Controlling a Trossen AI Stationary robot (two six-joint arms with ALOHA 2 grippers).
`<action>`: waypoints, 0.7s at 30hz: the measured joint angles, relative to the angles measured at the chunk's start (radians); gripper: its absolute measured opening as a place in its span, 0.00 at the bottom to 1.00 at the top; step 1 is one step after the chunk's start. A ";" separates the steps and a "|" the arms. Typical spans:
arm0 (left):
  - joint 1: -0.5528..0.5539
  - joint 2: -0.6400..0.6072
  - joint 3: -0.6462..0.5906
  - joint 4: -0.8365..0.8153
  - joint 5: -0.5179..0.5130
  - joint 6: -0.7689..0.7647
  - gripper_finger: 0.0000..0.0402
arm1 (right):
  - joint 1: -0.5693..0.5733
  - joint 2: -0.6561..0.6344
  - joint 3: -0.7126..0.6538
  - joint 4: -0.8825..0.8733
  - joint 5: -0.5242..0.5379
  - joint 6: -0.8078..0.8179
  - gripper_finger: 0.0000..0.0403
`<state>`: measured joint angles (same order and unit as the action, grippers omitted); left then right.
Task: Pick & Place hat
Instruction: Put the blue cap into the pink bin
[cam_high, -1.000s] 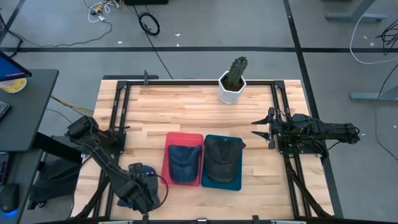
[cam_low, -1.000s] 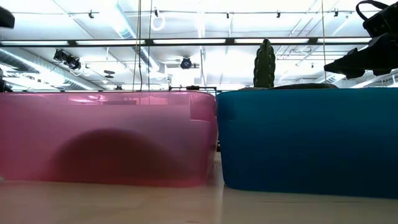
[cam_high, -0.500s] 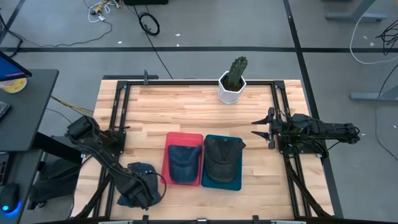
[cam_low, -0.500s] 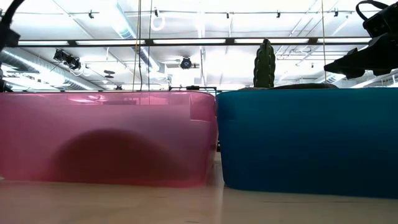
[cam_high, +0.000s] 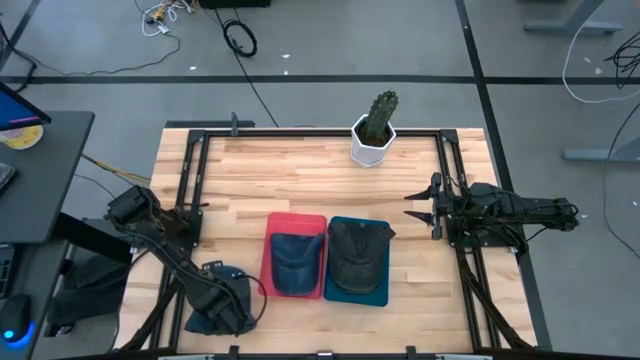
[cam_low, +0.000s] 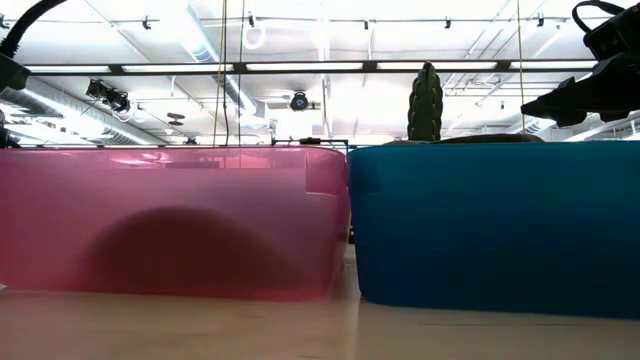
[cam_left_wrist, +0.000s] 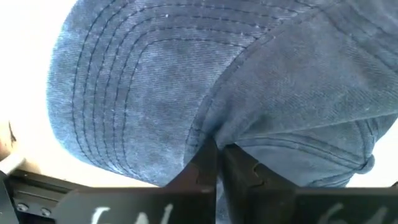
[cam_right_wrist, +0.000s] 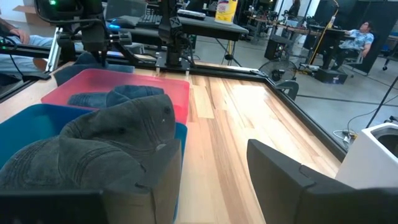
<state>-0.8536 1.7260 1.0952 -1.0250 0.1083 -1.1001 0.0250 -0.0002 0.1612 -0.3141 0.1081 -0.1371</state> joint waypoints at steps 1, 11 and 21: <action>0.000 0.000 0.008 -0.009 0.000 0.002 0.02 | 0.000 0.000 0.000 0.000 0.000 0.000 0.47; 0.036 0.000 0.250 -0.361 -0.068 0.070 0.01 | 0.000 0.000 0.000 0.000 0.000 0.000 0.47; 0.178 -0.002 0.487 -0.545 -0.240 0.244 0.01 | 0.000 0.000 0.000 0.000 0.000 0.000 0.47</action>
<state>-0.6751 1.7237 1.5823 -1.5700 -0.1313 -0.8558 0.0250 -0.0002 0.1612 -0.3144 0.1081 -0.1371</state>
